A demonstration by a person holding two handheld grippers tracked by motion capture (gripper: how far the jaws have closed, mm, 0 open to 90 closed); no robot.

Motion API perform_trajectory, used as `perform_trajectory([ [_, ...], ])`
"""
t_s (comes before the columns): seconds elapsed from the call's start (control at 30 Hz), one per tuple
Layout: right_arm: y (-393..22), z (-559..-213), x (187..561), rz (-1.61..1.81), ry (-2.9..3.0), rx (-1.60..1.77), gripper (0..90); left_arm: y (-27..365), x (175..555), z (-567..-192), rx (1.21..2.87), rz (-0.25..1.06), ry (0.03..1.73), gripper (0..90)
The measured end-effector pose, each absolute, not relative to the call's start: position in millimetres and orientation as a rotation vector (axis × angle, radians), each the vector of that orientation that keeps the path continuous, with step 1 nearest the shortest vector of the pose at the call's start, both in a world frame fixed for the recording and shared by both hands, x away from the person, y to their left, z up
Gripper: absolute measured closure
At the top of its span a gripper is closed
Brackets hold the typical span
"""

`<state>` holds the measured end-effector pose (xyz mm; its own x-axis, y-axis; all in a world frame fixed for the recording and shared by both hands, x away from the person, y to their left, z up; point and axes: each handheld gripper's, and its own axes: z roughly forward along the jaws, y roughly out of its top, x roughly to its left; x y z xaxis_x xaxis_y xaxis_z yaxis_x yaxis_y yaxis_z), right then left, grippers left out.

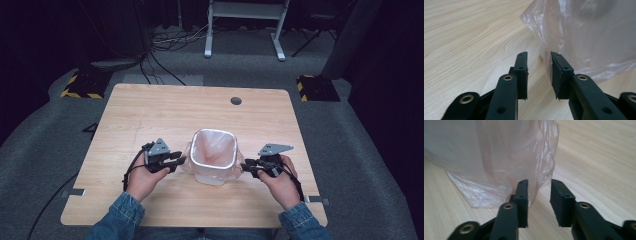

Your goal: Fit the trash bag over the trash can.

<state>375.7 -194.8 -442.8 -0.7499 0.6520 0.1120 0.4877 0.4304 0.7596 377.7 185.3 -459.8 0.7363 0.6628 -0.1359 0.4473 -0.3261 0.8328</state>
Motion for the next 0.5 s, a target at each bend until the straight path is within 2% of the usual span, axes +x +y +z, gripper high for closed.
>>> perform_trajectory([
  [0.1, -202, -431, 370, 1.252, 2.42, 0.99, 54.2, 197, 372, -449, 1.892, 0.322, 0.844, 58.8],
  [0.17, -206, -422, 367, 1.273, 2.364, 0.963, 48.8, 202, 369, -442, 1.849, 0.337, 0.832, 55.9],
  [0.3, -211, -409, 363, 1.27, 2.28, 0.934, 43.5, 211, 366, -429, 1.745, 0.384, 0.823, 48.5],
  [0.37, -209, -405, 362, 1.257, 2.268, 0.908, 43.5, 213, 368, -427, 1.696, 0.375, 0.833, 47.8],
  [0.5, -198, -408, 369, 1.339, 2.29, 0.908, 43.2, 195, 377, -435, 1.787, 0.369, 0.826, 48.4],
])
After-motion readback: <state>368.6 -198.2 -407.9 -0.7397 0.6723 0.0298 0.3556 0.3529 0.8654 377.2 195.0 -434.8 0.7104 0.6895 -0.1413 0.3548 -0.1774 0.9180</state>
